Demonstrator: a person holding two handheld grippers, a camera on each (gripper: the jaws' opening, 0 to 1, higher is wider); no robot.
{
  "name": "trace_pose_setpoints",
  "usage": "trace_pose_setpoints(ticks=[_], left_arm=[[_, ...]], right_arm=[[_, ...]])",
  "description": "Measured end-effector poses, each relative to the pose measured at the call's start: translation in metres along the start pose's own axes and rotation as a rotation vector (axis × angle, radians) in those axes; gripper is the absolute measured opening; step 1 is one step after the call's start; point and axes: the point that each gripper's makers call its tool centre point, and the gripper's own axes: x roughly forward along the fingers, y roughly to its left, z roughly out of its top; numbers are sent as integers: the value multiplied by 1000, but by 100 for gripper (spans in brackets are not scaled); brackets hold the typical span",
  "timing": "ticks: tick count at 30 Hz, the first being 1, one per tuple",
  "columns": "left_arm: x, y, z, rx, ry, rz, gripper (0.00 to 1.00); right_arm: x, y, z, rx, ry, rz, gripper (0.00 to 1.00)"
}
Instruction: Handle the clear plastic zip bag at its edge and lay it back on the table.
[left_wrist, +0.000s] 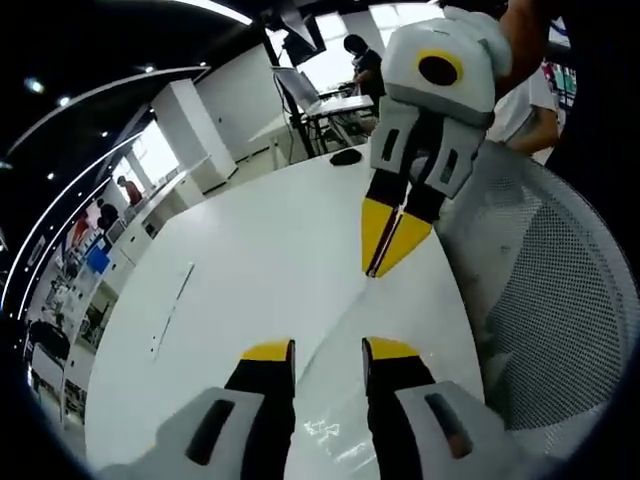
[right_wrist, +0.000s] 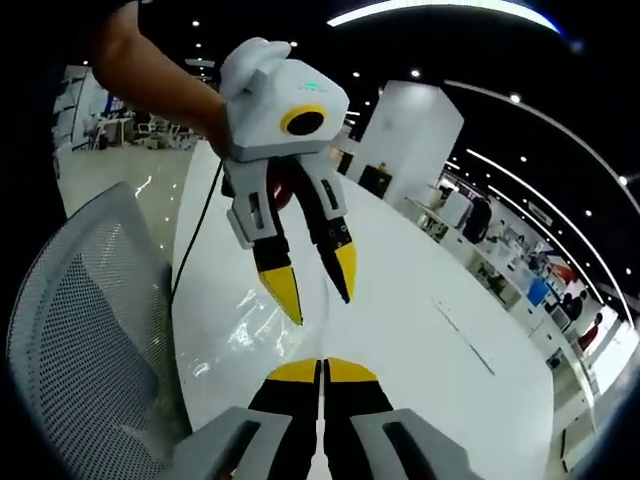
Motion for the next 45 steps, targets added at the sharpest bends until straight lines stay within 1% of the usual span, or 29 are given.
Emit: trace_pose_setpoints(ticks=[6,10,13,21,25,26,28,34,36,37,42,45], left_arm=[[2,2,-6,9,21,-7,15],[3,1,-8,32,38,-16,6],[3,0,-10,39,43,-20,1],[0,-1,-10,70,45,-9,0],[-3,1,-8,79,37,6,0],[-5,2,-7,81,34,13,0],[-5,2,-6,81,31,16,0],[-13,6,4,79,7,36,0],[-15,8,8,76,-1,41,0],[-17,10,10,75,-5,46,0],[-25,16,18,70,-24,60,0],[-28,16,21,81,-31,56,0]], right_arm=[[-2,-2,4,-3,-25,16,0],[-2,-1,5,-23,-34,33,0],[-2,0,6,-23,-36,40,0],[-1,-2,6,-11,-31,38,0],[-1,-7,8,8,-38,23,0],[-1,-10,9,14,-41,18,2],[-1,-12,9,17,-39,16,2],[-2,-17,10,2,-34,7,2],[-4,-20,13,9,-44,3,0],[-5,-20,17,13,-56,5,0],[-9,-23,24,9,-69,23,0],[-10,-24,26,-5,-74,34,0]])
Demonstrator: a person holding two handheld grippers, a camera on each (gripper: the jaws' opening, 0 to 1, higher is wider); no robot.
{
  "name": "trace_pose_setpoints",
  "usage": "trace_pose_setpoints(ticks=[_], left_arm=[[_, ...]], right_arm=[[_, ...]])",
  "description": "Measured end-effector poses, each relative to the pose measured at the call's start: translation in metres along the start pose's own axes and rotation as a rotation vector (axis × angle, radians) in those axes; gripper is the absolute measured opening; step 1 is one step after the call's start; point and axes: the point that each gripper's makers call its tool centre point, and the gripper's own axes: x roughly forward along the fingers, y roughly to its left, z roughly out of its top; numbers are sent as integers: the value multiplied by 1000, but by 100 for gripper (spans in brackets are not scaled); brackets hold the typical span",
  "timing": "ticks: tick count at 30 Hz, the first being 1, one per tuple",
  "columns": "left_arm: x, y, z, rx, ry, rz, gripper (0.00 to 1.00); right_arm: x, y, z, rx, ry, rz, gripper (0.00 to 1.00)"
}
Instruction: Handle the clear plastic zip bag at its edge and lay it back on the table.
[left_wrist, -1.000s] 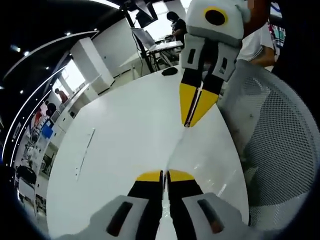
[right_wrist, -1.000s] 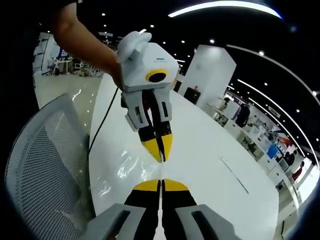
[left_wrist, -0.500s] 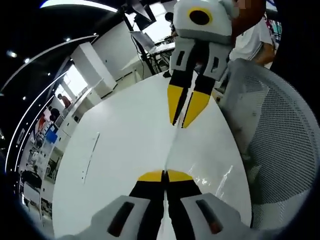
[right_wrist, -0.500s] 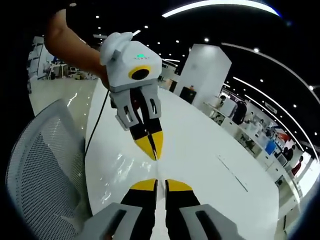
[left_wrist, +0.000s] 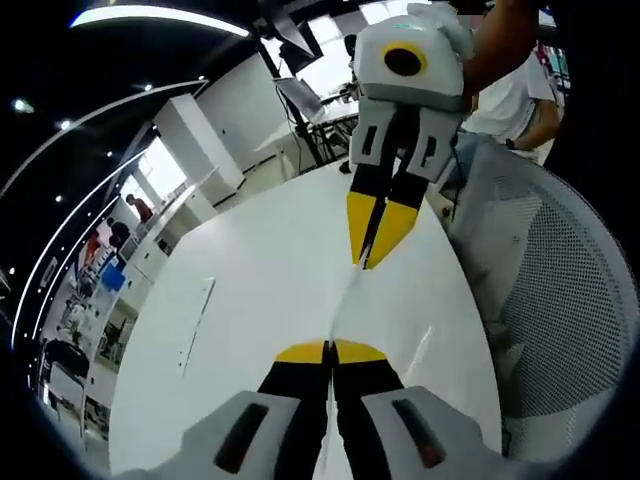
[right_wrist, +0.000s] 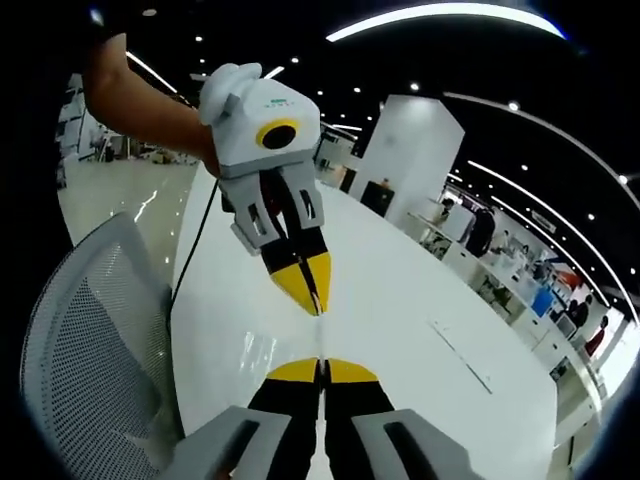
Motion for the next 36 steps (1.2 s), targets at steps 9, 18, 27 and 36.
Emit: trace_pose_setpoints(ticks=[9,18,27,36], left_arm=[[-2,-17,28,68,-49,-76,5],[-1,-22,36,102,-53,-99,4],[3,-28,35,129,-41,-121,4],[8,-31,36,154,-32,-136,3]], right_arm=[[1,5,3,-40,6,22,0],[1,9,4,-52,11,32,0],[2,13,4,-64,21,49,0],[3,16,3,-66,34,64,0]])
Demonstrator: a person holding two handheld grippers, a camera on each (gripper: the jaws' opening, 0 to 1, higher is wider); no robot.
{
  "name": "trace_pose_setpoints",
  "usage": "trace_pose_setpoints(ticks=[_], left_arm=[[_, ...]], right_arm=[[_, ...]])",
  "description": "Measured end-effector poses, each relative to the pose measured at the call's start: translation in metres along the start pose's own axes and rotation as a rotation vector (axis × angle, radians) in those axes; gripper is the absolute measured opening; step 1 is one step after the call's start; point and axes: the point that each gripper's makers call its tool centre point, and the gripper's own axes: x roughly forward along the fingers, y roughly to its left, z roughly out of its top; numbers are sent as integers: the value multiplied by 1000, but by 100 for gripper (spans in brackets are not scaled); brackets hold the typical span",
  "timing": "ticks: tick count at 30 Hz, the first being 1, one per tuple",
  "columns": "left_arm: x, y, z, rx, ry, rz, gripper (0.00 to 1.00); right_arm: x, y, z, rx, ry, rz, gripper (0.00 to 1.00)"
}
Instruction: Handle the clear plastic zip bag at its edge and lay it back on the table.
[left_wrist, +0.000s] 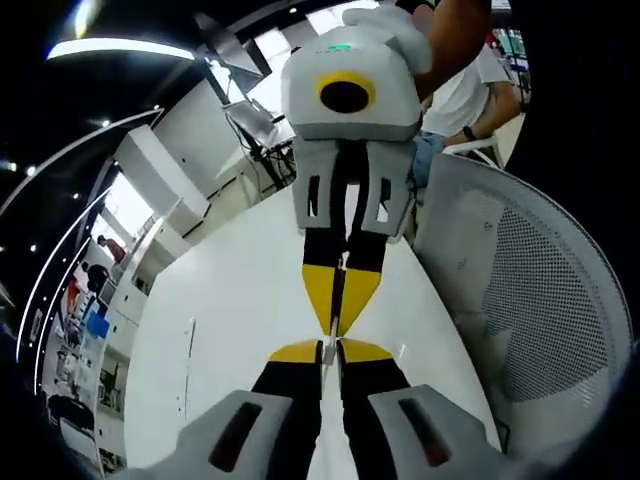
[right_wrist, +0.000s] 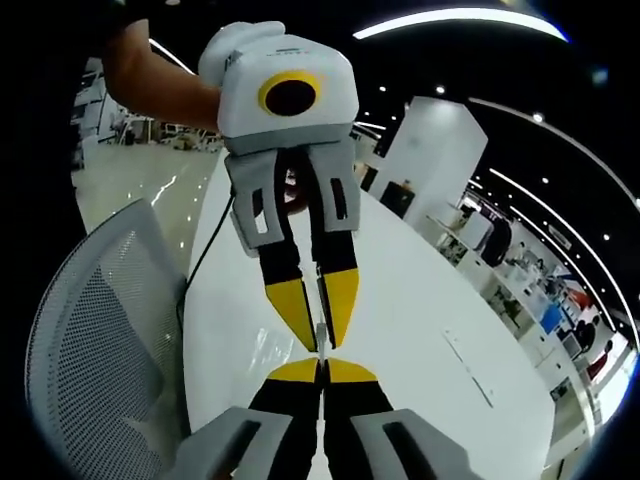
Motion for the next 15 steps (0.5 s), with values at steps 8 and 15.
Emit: trace_pose_setpoints(ticks=[8,15], left_arm=[[3,-5,-2,16,16,-20,1],[4,-6,-3,13,22,-30,0]], right_arm=[[0,1,-2,-1,9,2,0],[-1,2,-2,-17,14,1,0]])
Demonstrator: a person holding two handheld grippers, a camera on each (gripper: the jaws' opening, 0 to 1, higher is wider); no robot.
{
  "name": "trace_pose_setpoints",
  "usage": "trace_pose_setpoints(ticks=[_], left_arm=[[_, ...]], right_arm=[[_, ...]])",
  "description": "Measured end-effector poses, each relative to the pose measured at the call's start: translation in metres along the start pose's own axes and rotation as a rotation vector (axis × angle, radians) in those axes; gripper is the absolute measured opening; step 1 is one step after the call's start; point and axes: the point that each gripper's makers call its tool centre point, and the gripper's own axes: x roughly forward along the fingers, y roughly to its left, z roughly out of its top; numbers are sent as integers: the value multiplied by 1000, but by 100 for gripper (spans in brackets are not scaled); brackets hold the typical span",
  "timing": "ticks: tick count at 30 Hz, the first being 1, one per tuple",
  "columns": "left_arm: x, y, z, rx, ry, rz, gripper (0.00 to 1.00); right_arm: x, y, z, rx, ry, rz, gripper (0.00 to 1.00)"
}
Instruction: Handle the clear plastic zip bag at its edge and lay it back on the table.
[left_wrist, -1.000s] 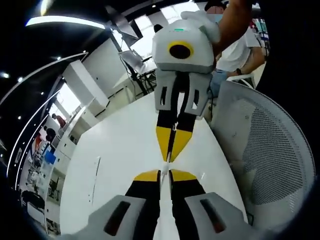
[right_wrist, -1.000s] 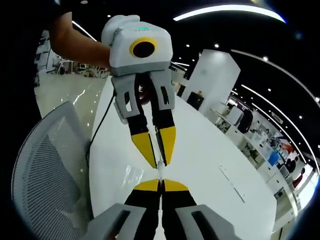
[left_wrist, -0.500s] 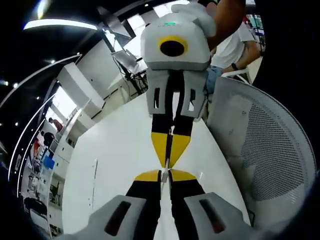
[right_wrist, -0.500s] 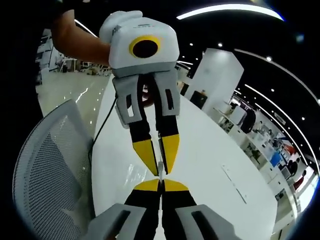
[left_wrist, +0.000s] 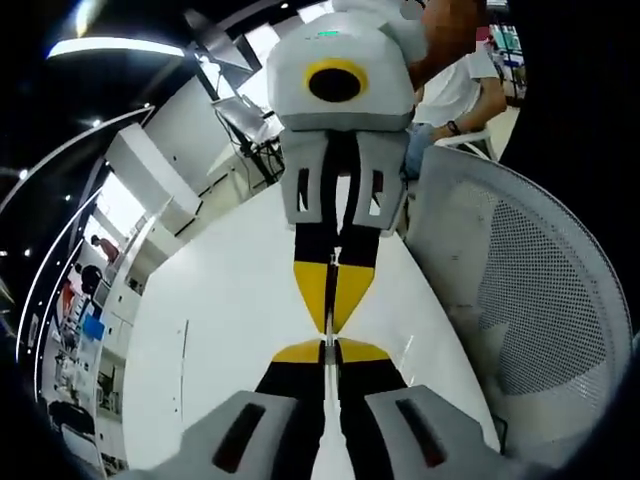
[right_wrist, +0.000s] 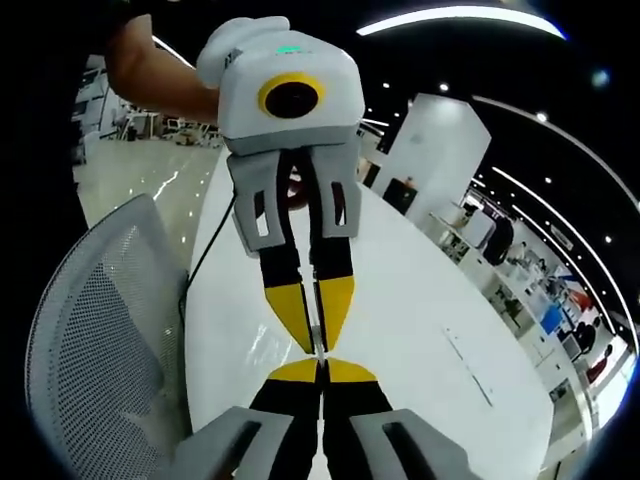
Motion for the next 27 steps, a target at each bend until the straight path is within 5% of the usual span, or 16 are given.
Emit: trace_pose_setpoints(ticks=[27], left_arm=[[-5,-1,-8,-8,16,-1,0]], right_arm=[[-2,2,1,-3,-7,5,0]])
